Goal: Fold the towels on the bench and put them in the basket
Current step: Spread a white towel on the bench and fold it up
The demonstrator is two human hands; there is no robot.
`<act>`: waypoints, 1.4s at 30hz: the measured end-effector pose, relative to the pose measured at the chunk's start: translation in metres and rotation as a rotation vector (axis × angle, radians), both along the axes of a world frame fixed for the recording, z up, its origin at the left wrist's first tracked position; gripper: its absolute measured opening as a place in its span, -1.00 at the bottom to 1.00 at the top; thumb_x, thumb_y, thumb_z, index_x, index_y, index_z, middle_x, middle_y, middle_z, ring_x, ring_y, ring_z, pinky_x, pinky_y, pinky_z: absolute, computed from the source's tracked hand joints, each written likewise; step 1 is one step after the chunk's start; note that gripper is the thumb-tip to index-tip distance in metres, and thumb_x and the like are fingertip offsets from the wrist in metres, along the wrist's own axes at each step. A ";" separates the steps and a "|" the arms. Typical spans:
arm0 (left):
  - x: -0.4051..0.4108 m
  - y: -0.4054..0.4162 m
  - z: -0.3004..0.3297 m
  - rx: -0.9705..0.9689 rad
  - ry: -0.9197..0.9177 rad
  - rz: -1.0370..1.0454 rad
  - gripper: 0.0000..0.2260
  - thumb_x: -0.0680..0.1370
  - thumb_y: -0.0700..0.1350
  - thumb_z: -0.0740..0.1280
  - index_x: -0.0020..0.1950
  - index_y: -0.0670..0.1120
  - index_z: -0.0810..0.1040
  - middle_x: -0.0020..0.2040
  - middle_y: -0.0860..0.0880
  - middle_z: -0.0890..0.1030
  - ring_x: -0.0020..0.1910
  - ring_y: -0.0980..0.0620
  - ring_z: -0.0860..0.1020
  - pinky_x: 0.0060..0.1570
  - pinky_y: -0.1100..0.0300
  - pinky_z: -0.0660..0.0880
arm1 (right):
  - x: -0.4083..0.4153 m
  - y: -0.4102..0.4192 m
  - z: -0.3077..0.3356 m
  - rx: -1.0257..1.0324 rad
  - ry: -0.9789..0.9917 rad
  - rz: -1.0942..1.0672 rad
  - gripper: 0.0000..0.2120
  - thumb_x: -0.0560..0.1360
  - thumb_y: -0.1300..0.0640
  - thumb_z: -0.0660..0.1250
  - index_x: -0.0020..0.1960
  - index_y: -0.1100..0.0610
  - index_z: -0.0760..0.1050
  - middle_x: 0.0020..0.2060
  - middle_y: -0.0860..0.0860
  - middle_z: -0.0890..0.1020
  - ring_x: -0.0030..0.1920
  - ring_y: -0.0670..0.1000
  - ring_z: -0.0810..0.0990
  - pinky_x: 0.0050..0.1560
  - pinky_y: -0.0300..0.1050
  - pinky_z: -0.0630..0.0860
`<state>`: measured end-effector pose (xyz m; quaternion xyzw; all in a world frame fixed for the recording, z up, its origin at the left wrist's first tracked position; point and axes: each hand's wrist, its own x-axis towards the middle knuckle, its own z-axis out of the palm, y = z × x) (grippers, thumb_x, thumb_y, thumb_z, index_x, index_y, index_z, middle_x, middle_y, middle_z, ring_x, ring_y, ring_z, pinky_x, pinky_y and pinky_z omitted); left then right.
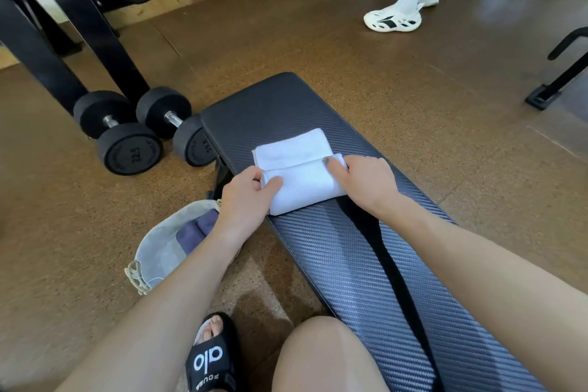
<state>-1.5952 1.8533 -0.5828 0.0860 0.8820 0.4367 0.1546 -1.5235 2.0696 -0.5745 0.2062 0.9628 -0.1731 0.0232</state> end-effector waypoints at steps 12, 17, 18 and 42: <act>0.011 0.010 0.007 -0.446 0.970 -0.542 -0.70 0.33 -0.32 0.47 -0.04 -0.10 0.47 -0.05 -0.11 0.49 -0.11 -0.16 0.50 -0.25 0.00 0.46 | -0.005 -0.009 -0.015 0.437 0.434 0.206 -0.87 0.51 0.20 0.36 -0.13 0.19 0.41 -0.24 0.11 0.44 -0.32 0.16 0.40 -0.30 -0.03 0.21; 0.022 0.000 0.007 -0.411 0.890 -0.621 -0.76 0.53 -0.04 0.34 0.13 -0.14 0.50 0.09 -0.08 0.53 0.07 -0.09 0.51 0.04 0.07 0.50 | 0.006 -0.001 -0.019 0.424 0.491 0.359 -0.83 0.60 0.14 0.19 -0.08 0.18 0.49 -0.14 0.09 0.51 -0.16 0.17 0.47 -0.19 0.01 0.33; 0.023 -0.003 0.009 -0.419 0.856 -0.639 -0.66 0.52 0.04 0.33 0.19 -0.15 0.50 0.15 -0.08 0.54 0.13 -0.08 0.50 0.12 0.06 0.50 | 0.012 0.000 -0.016 0.395 0.478 0.415 -0.83 0.59 0.12 0.21 -0.03 0.19 0.51 -0.07 0.08 0.53 -0.08 0.17 0.50 -0.09 0.03 0.39; 0.004 -0.022 0.019 0.038 -0.024 -0.073 -0.88 0.54 -0.05 0.24 -0.01 -0.07 0.49 -0.18 -0.02 0.54 -0.16 -0.02 0.50 -0.16 0.00 0.44 | 0.002 -0.007 0.011 -0.618 0.103 0.048 -0.69 0.58 -0.11 0.23 -0.13 0.13 0.32 -0.23 0.02 0.42 -0.23 0.04 0.36 -0.20 -0.02 0.24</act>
